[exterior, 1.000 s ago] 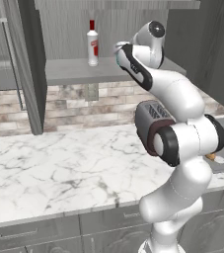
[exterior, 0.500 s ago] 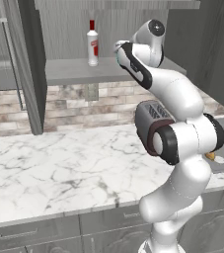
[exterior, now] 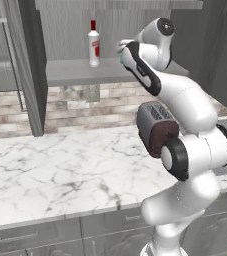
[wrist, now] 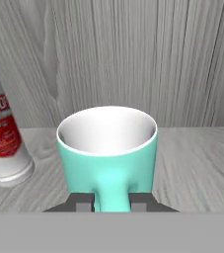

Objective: Open the cabinet directly in front. Then move the liquor and the mug to the dining counter with the jar on it.

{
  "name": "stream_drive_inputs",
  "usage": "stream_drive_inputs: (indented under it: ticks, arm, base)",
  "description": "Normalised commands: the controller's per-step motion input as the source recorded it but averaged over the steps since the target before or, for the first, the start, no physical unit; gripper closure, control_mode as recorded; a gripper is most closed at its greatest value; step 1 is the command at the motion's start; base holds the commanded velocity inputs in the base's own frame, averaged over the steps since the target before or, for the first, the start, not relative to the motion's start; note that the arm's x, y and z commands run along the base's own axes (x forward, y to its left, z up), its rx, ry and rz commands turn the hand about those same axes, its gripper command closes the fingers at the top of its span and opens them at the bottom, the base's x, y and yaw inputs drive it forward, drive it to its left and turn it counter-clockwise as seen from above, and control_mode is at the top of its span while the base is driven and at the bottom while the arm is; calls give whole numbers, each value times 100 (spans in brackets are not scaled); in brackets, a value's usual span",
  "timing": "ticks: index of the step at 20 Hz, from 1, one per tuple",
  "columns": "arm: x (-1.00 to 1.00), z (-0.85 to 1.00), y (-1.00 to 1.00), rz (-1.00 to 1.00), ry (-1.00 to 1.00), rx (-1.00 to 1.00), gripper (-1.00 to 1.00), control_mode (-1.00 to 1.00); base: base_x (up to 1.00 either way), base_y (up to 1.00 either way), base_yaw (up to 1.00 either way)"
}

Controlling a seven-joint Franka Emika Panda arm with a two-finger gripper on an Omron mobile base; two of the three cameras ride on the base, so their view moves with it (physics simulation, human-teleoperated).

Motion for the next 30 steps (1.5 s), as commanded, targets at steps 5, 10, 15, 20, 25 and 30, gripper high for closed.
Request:
stream_drive_inputs:
  ticks: [5,10,15,20,25,30]
  arm:
    - [-100,5,46,14,-18,0,100,-100]
    - [-100,7,45,15,-4,0,100,-100]
    - [-100,0,3,19,0,3,100,-100]
    - [-100,0,-23,11,-26,6,100,-100]
    - [-95,0,-21,0,-55,5,100,-100]
    - [-10,0,-1,0,-7,0,100,-100]
  base:
    - [0,0,0]
    - [0,0,0]
    - [0,0,0]
    - [0,0,0]
    - [0,0,0]
    - [0,0,0]
